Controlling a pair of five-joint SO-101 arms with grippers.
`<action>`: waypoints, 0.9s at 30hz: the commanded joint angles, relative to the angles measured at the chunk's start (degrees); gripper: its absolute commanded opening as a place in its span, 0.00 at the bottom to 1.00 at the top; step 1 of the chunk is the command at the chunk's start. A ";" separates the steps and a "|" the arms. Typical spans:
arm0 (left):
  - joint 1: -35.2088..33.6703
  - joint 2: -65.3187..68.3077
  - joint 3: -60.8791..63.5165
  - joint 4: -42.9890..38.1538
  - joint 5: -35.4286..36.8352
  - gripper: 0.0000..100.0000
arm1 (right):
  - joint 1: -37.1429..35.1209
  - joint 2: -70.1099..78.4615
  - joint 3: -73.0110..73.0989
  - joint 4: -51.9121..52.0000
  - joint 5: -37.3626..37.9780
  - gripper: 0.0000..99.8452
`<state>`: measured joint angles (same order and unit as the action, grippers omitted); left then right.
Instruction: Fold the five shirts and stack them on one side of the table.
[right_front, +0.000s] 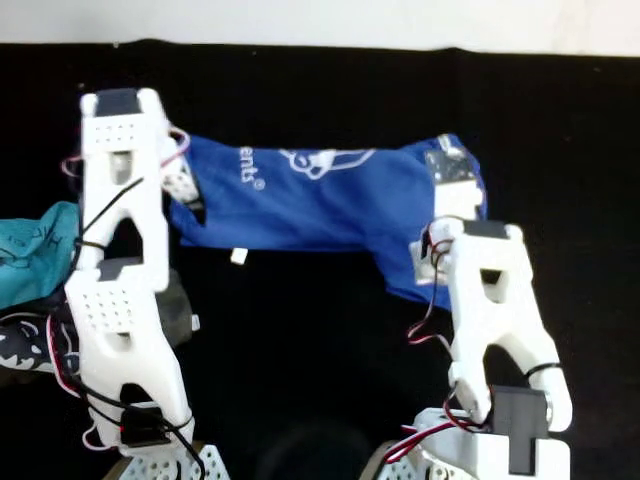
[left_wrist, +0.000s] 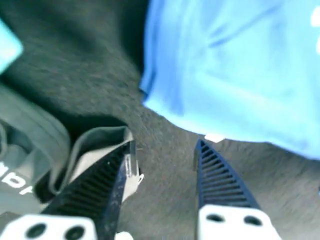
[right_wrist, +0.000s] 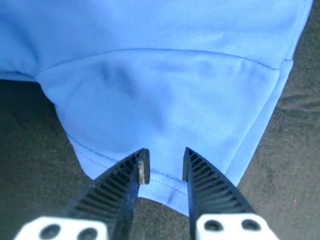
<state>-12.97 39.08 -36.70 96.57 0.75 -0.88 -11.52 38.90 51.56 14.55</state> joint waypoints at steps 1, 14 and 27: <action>1.45 -3.91 11.74 -13.54 -0.35 0.19 | -0.13 -2.51 0.48 -2.24 0.70 0.12; 5.05 -9.36 7.34 -11.52 0.09 0.19 | 5.85 -2.51 0.57 -2.15 0.79 0.12; 1.10 -7.87 6.55 -10.20 0.00 0.19 | 6.37 -2.68 3.65 -1.98 0.88 0.12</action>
<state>-9.98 31.69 -28.18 85.58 0.75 4.75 -12.04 42.24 50.42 14.73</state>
